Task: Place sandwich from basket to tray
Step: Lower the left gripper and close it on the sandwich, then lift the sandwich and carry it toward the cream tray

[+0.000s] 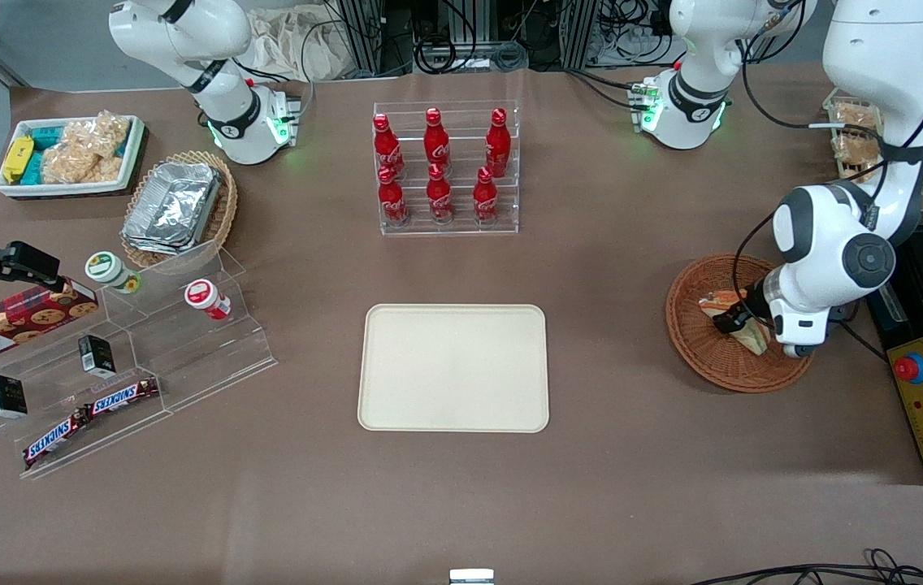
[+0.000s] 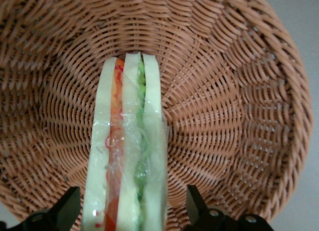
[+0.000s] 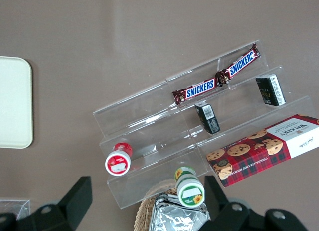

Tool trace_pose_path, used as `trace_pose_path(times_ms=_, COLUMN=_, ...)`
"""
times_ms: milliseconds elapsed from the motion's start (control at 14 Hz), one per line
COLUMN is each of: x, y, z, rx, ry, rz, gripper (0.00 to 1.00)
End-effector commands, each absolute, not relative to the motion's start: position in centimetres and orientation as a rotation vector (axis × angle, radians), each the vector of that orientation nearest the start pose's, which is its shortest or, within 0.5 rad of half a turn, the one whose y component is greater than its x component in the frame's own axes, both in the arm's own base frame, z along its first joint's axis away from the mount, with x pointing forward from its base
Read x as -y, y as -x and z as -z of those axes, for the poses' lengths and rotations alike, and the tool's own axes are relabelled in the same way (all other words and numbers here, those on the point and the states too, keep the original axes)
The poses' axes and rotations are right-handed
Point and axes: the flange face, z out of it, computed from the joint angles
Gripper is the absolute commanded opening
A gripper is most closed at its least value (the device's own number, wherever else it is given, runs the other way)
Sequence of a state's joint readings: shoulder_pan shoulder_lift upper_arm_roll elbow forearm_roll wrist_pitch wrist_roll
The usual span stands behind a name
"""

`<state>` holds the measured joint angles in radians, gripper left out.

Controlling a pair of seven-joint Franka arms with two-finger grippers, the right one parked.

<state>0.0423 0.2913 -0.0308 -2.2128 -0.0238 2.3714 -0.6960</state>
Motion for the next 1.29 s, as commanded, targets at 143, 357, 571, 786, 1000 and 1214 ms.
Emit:
trace_pose_path(times_ms=143, x=-0.8, y=-53.8, z=-26.0, rx=1.014, ry=2.894, rz=-0.156, gripper=0.00)
trace_pose_path(times_ms=357, x=0.5, y=-55.0, z=-34.9, rx=0.874, ry=2.923, rz=-0.199, gripper=0.00)
trace_pose_path(times_ms=571, x=8.7, y=-56.2, z=-42.8, rx=0.712, ry=2.975, rz=-0.228, gripper=0.00)
trace_pose_path(times_ms=786, x=17.9, y=-54.8, z=-43.9, rx=0.542, ry=3.047, rz=-0.213, gripper=0.00)
trace_pose_path(times_ms=1000, x=27.3, y=-53.8, z=-40.2, rx=0.306, ry=3.179, rz=-0.152, gripper=0.00)
trace_pose_path(times_ms=1214, x=34.5, y=-53.2, z=-35.3, rx=0.107, ry=3.306, rz=-0.037, gripper=0.00)
